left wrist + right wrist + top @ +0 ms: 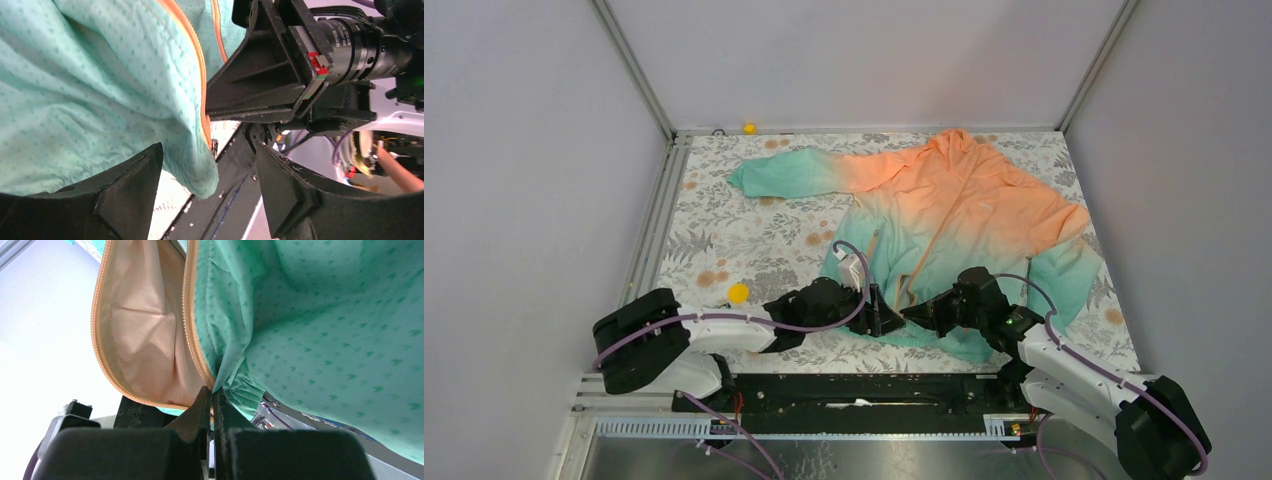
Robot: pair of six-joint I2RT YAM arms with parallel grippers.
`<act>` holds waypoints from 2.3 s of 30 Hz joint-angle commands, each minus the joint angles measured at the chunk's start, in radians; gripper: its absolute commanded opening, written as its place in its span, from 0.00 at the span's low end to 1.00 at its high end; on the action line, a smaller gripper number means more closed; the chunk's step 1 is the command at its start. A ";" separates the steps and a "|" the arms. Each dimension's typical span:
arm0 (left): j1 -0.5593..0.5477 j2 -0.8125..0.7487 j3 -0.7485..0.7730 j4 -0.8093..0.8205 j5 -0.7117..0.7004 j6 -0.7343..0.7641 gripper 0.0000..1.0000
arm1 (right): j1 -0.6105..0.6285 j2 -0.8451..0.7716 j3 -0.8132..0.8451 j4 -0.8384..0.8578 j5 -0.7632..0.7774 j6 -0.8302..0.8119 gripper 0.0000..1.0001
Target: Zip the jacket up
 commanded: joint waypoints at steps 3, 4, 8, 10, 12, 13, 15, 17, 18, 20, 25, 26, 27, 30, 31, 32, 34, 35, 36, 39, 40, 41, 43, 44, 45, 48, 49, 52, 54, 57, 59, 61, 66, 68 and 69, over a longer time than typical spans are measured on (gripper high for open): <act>0.031 -0.037 -0.069 0.138 0.095 -0.177 0.69 | -0.010 0.006 0.018 0.023 0.002 -0.005 0.00; 0.033 -0.030 -0.078 0.163 0.102 -0.192 0.68 | -0.010 0.006 0.019 0.023 0.002 -0.007 0.00; 0.033 -0.003 -0.095 0.194 0.100 -0.212 0.56 | -0.010 0.013 0.021 0.022 0.000 -0.010 0.00; 0.033 0.008 -0.098 0.203 0.096 -0.212 0.46 | -0.011 0.014 0.022 0.023 0.001 -0.010 0.00; 0.033 0.022 -0.101 0.219 0.094 -0.216 0.39 | -0.010 0.015 0.022 0.024 0.001 -0.010 0.00; 0.033 0.029 -0.102 0.224 0.094 -0.217 0.36 | -0.011 0.014 0.024 0.023 0.001 -0.007 0.00; 0.033 0.037 -0.098 0.224 0.092 -0.211 0.31 | -0.011 0.014 0.024 0.023 0.002 -0.008 0.00; 0.033 0.041 -0.093 0.213 0.088 -0.197 0.25 | -0.010 0.015 0.022 0.025 0.001 -0.006 0.00; 0.033 0.043 -0.090 0.206 0.086 -0.187 0.20 | -0.010 0.015 0.023 0.024 0.001 -0.006 0.00; 0.033 0.048 -0.078 0.163 0.079 -0.160 0.06 | -0.011 0.010 0.026 0.024 -0.001 -0.002 0.00; 0.029 0.063 -0.046 0.068 0.078 -0.047 0.00 | -0.010 -0.003 0.025 0.043 0.010 0.036 0.00; 0.027 0.067 -0.040 0.054 0.078 -0.024 0.00 | -0.011 0.001 0.016 0.080 0.002 0.056 0.00; 0.024 0.073 -0.039 0.052 0.080 -0.005 0.00 | -0.011 0.005 -0.001 0.122 -0.007 0.080 0.00; 0.014 0.089 -0.044 0.072 0.090 0.047 0.00 | -0.011 0.009 -0.033 0.226 -0.013 0.140 0.00; 0.011 0.093 -0.049 0.083 0.098 0.061 0.00 | -0.013 0.007 -0.037 0.239 -0.010 0.148 0.00; 0.008 0.097 -0.055 0.101 0.108 0.074 0.00 | -0.014 0.002 -0.039 0.247 -0.005 0.156 0.00; 0.002 0.102 -0.073 0.136 0.116 0.092 0.00 | -0.022 -0.016 -0.042 0.252 0.002 0.171 0.00; 0.002 0.100 -0.091 0.165 0.121 0.093 0.00 | -0.028 -0.021 -0.047 0.258 0.006 0.180 0.00; 0.001 0.098 -0.106 0.193 0.124 0.092 0.00 | -0.035 -0.031 -0.056 0.267 0.007 0.192 0.00; -0.011 0.107 -0.117 0.206 0.125 0.106 0.00 | -0.061 -0.044 -0.102 0.348 -0.007 0.241 0.00; -0.021 0.112 -0.118 0.205 0.115 0.110 0.00 | -0.074 -0.045 -0.112 0.365 -0.015 0.251 0.00; -0.033 0.121 -0.120 0.209 0.111 0.110 0.00 | -0.084 -0.046 -0.115 0.375 -0.023 0.253 0.00; -0.039 0.141 -0.123 0.223 0.122 0.111 0.00 | -0.099 -0.053 -0.116 0.379 -0.037 0.255 0.00; -0.039 0.151 -0.129 0.234 0.123 0.107 0.00 | -0.110 -0.055 -0.120 0.388 -0.047 0.259 0.00; -0.039 0.157 -0.134 0.240 0.125 0.104 0.00 | -0.123 -0.055 -0.124 0.396 -0.061 0.259 0.00; -0.037 0.174 -0.131 0.246 0.132 0.101 0.00 | -0.145 -0.048 -0.123 0.398 -0.100 0.248 0.00; -0.037 0.182 -0.127 0.248 0.133 0.100 0.00 | -0.144 -0.047 -0.123 0.397 -0.108 0.244 0.00; -0.025 0.198 -0.130 0.269 0.142 0.079 0.00 | -0.152 -0.052 -0.129 0.397 -0.135 0.241 0.00; -0.012 0.207 -0.138 0.281 0.150 0.067 0.00 | -0.163 -0.065 -0.133 0.385 -0.150 0.236 0.00; 0.007 0.223 -0.124 0.254 0.167 0.062 0.00 | -0.175 -0.066 -0.129 0.367 -0.169 0.181 0.00; 0.028 0.236 -0.110 0.264 0.210 0.048 0.00 | -0.179 -0.043 -0.133 0.372 -0.199 0.087 0.00; 0.045 0.241 -0.096 0.288 0.256 0.026 0.00 | -0.179 -0.040 -0.126 0.343 -0.216 -0.050 0.02; 0.050 0.276 -0.042 0.250 0.321 0.014 0.00 | -0.180 -0.079 -0.104 0.171 -0.127 -0.440 0.42; 0.050 0.282 -0.040 0.251 0.336 0.003 0.00 | -0.180 -0.083 -0.112 0.179 -0.131 -0.558 0.53; 0.051 0.281 -0.043 0.254 0.342 -0.005 0.00 | -0.181 -0.089 -0.109 0.173 -0.138 -0.611 0.59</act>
